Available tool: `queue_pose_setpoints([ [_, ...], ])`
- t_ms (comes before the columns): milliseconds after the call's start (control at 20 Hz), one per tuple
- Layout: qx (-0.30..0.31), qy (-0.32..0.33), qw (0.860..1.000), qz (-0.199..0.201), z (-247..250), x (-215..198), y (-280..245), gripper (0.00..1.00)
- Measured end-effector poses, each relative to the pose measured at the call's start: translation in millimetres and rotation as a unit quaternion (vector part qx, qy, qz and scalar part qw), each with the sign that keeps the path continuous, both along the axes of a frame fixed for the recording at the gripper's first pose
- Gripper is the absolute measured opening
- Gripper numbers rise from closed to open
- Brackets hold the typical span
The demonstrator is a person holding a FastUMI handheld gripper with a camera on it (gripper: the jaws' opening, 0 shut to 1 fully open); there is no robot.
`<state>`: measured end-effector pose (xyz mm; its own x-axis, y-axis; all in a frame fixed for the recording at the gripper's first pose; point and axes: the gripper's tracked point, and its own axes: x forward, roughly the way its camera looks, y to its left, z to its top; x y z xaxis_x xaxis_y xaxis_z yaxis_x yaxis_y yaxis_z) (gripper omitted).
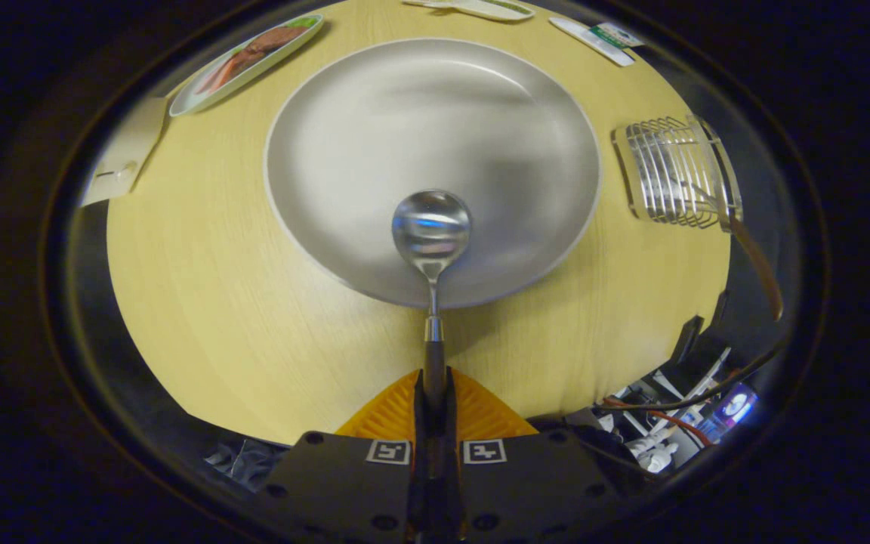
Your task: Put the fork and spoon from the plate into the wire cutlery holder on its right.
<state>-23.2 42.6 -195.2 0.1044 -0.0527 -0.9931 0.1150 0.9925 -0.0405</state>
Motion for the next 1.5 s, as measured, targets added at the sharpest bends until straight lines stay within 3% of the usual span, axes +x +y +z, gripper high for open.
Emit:
queue_pose_setpoints([
  [550,0.005,-0.019,0.999,-0.033,41.8,-7.1,-15.7,0.07],
  [1050,0.011,-0.036,0.992,-0.119,113.7,-2.4,-80.4,0.07],
  [1500,0.027,-0.004,0.981,-0.192,118.1,22.6,-141.7,0.07],
])
